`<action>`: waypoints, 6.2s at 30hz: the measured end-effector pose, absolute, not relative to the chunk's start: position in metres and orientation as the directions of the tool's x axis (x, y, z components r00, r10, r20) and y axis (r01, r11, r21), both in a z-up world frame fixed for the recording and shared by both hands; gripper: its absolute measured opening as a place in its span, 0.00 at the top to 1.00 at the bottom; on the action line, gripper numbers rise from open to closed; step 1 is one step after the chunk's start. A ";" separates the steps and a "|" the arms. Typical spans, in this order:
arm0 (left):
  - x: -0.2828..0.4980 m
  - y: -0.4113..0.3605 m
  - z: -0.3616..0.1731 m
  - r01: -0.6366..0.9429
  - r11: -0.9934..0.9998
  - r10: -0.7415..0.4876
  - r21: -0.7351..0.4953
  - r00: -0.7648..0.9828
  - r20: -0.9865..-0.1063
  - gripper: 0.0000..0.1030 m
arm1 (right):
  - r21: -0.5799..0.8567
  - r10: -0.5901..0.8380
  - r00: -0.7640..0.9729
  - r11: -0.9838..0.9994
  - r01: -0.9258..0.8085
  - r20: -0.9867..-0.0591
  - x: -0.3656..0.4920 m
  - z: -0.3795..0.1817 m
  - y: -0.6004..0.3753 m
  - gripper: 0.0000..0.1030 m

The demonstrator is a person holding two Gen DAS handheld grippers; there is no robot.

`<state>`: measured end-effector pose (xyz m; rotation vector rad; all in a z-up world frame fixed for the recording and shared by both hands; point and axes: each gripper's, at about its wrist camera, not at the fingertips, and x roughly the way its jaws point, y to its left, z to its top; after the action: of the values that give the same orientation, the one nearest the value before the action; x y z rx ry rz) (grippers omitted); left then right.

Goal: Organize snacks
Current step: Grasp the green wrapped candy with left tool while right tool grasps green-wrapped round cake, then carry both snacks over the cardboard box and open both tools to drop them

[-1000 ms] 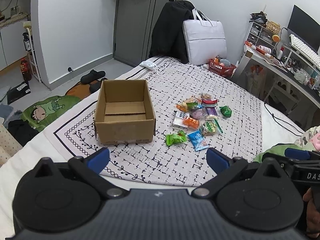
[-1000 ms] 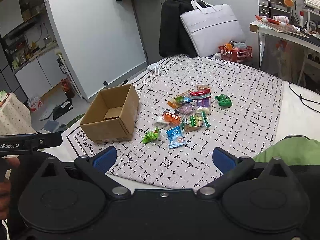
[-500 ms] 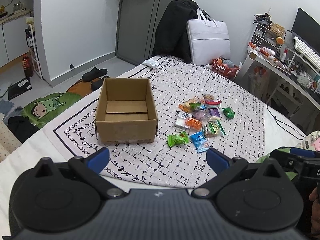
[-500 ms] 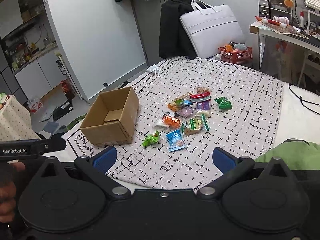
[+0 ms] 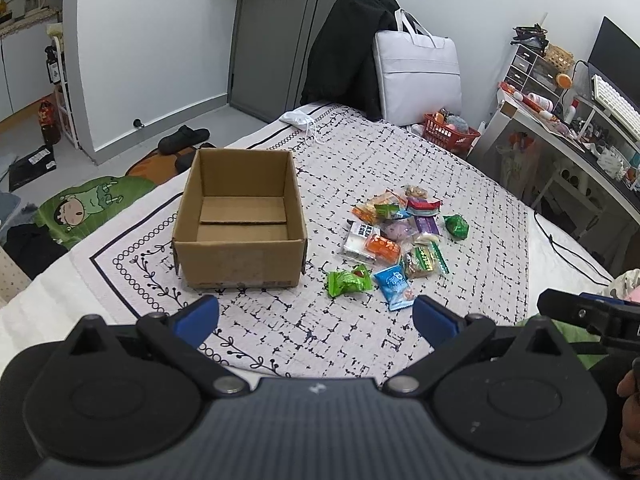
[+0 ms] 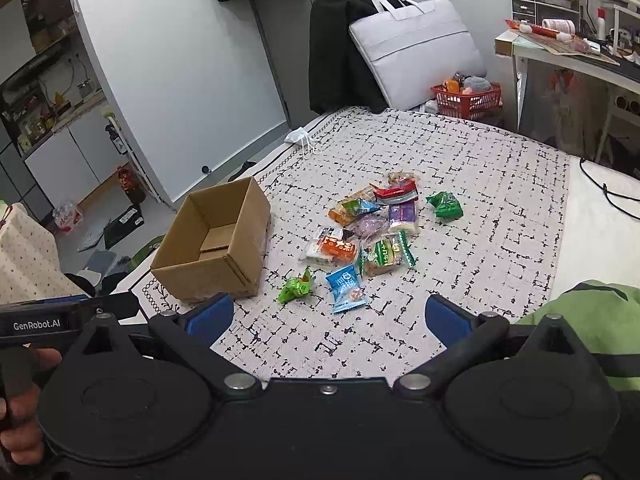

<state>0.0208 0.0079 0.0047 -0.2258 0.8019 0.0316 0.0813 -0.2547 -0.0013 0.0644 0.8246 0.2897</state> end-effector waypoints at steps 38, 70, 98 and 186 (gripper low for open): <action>0.140 -0.036 -0.072 -0.137 0.968 -0.086 -0.209 0.604 -0.792 0.08 | 0.230 0.289 0.497 0.957 -0.177 -0.818 0.225 -0.072 -0.273 0.09; 0.219 -0.067 -0.176 -0.251 0.963 0.034 -0.097 0.470 -0.882 0.47 | 0.228 0.288 0.292 0.948 -0.220 -0.912 0.305 -0.161 -0.262 0.07; 0.196 -0.065 -0.127 -0.252 0.950 -0.017 -0.183 0.545 -0.838 0.65 | 0.111 0.209 0.332 0.950 -0.292 -0.920 0.304 -0.166 -0.240 0.53; 0.170 0.111 -0.058 -0.553 0.807 0.163 -0.210 0.549 -0.820 0.25 | 0.371 0.560 0.395 0.807 -0.460 -0.728 0.264 -0.098 -0.093 0.37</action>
<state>0.1696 0.1110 -0.0583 -0.4821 0.8968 0.4433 0.2635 -0.0926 -0.0978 0.1160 0.9684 0.6486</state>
